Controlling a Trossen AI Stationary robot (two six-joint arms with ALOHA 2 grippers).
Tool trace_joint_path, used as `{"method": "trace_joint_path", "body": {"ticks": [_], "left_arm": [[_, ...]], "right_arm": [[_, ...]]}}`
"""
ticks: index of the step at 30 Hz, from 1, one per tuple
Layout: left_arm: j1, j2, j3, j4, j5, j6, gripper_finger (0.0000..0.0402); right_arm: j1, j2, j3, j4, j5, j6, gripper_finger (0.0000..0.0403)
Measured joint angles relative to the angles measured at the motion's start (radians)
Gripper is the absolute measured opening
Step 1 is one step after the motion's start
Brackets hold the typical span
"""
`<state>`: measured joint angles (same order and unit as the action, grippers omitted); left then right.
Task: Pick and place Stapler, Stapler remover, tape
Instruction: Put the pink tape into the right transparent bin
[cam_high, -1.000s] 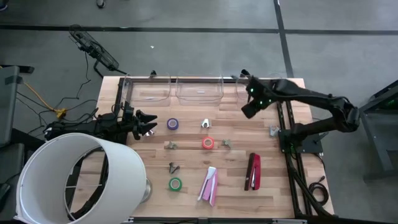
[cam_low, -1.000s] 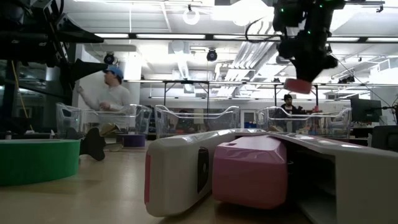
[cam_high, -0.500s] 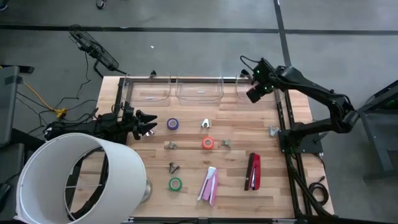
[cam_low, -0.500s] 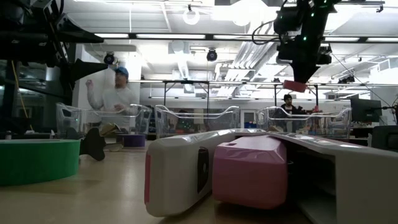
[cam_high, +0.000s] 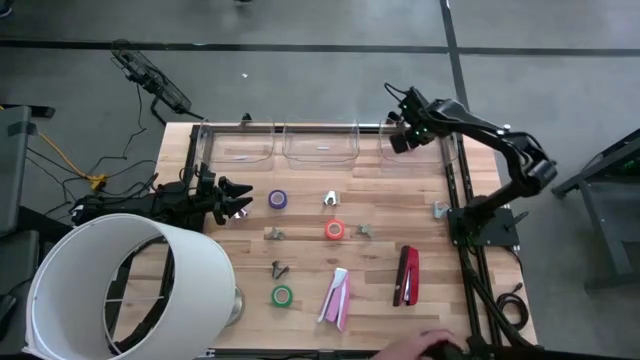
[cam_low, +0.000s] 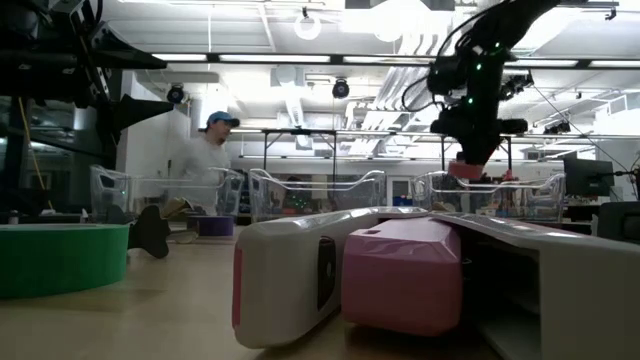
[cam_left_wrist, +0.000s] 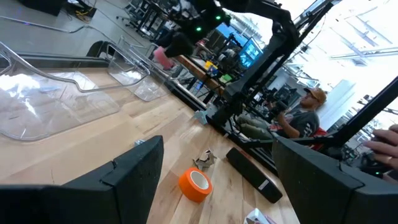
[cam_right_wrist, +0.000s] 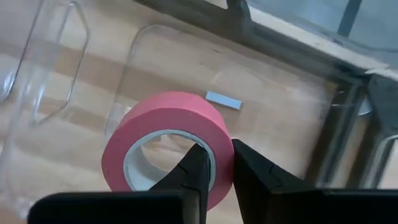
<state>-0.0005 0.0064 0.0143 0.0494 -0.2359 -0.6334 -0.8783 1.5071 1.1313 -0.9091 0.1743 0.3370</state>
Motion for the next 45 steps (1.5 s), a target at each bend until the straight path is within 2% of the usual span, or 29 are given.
{"method": "trace_joint_path", "body": {"ticks": [5, 15, 38, 45], "left_arm": [[0.0, 0.0, 0.0, 0.0, 0.0, 0.0, 0.0296], [0.0, 0.0, 0.0, 0.0, 0.0, 0.0, 0.0296], [0.0, 0.0, 0.0, 0.0, 0.0, 0.0, 0.0296], [0.0, 0.0, 0.0, 0.0, 0.0, 0.0, 0.0296]], "right_arm": [[-0.011, 0.062, 0.0, 0.033, -0.019, 0.051, 0.0041], [-0.01, 0.157, 0.0, 0.042, -0.085, 0.133, 0.0053], [-0.04, 0.164, 0.0, 0.044, -0.124, 0.182, 0.0056], [-0.061, 0.209, 0.0, 0.067, -0.123, 0.181, 0.0056]]}}
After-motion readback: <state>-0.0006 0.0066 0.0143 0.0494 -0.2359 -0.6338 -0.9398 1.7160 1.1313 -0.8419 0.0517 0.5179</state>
